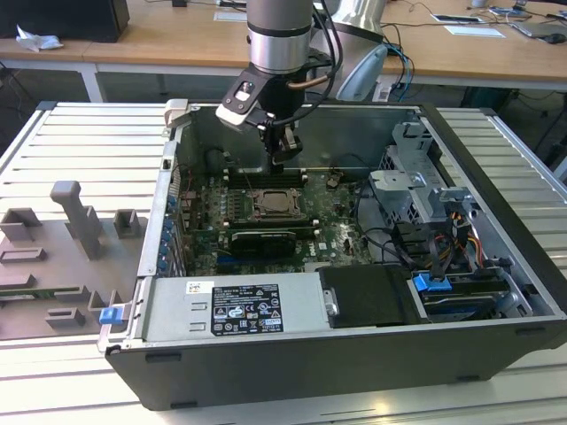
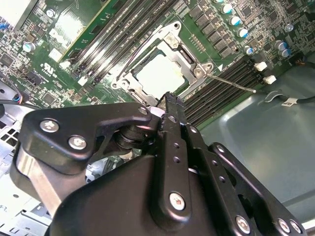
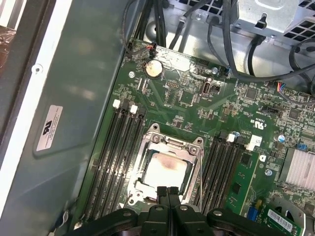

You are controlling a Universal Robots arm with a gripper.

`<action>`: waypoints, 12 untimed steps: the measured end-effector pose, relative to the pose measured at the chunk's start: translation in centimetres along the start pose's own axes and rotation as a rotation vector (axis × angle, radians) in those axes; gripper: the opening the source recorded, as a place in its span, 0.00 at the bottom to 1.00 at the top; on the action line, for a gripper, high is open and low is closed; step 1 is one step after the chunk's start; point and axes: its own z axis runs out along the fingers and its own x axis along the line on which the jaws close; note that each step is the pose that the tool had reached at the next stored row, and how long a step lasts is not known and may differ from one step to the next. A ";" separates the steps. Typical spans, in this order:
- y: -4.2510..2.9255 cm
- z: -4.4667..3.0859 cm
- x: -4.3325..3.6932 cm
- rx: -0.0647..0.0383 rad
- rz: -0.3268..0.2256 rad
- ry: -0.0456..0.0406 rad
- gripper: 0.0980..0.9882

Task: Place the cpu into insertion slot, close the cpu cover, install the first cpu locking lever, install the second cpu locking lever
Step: 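Install the first cpu locking lever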

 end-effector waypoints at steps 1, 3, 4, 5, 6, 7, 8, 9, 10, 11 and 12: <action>0.00 0.00 0.00 0.000 -0.001 0.0001 0.01; 0.00 0.00 0.00 0.000 -0.002 0.0001 0.01; 0.00 0.00 0.00 0.000 -0.003 0.0001 0.01; 0.00 0.00 -0.01 0.000 -0.004 0.0002 0.01; 0.00 0.00 -0.01 0.000 -0.004 0.0002 0.01; 0.00 0.00 -0.01 0.000 -0.006 0.0003 0.01; 0.00 0.00 -0.01 0.000 -0.006 0.0002 0.01; 0.00 0.00 -0.01 0.000 -0.007 0.0002 0.01; 0.00 0.00 -0.01 0.000 -0.008 0.0003 0.01; 0.00 0.00 -0.01 0.000 -0.008 0.0003 0.01; 0.00 0.00 -0.01 0.000 -0.009 0.0004 0.01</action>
